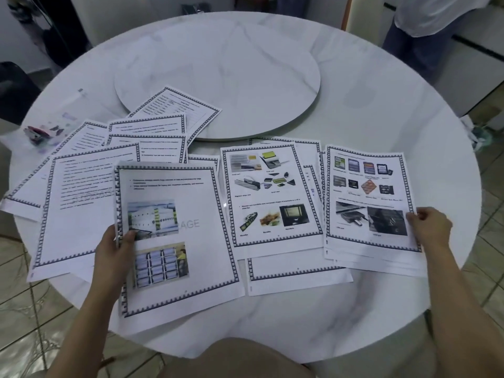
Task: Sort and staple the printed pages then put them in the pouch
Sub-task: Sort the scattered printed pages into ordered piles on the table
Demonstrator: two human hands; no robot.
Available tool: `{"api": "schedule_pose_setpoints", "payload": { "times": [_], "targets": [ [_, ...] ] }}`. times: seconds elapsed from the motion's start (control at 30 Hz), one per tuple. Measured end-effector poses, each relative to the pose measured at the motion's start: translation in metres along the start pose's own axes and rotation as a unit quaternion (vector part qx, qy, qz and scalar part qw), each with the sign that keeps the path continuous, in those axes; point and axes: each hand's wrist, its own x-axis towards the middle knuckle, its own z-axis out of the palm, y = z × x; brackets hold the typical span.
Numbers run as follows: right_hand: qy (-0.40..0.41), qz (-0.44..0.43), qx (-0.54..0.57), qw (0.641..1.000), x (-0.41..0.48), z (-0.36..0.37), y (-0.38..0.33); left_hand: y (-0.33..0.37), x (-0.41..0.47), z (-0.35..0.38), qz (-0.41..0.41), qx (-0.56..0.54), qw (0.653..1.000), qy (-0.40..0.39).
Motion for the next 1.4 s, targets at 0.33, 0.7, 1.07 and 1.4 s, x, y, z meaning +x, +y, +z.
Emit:
{"api": "schedule_pose_setpoints", "payload": {
  "times": [0.33, 0.7, 1.07, 1.4],
  "targets": [
    [-0.104, -0.154, 0.064, 0.981, -0.048, 0.065, -0.105, 0.002, 0.000, 0.005, -0.005, 0.010, 1.000, -0.001],
    [-0.104, -0.141, -0.044, 0.984, -0.090, 0.130, -0.142, -0.003, 0.000, 0.009, -0.027, -0.015, 0.999, -0.030],
    [-0.044, -0.071, 0.269, 0.959, -0.079, 0.101, -0.146, -0.014, 0.007, 0.015, -0.052, -0.039, 0.997, -0.047],
    [0.031, 0.074, 0.448, 0.891, -0.089, 0.098, -0.139, -0.025, 0.009, 0.013, -0.060, -0.056, 0.995, -0.052]
  ]
}}
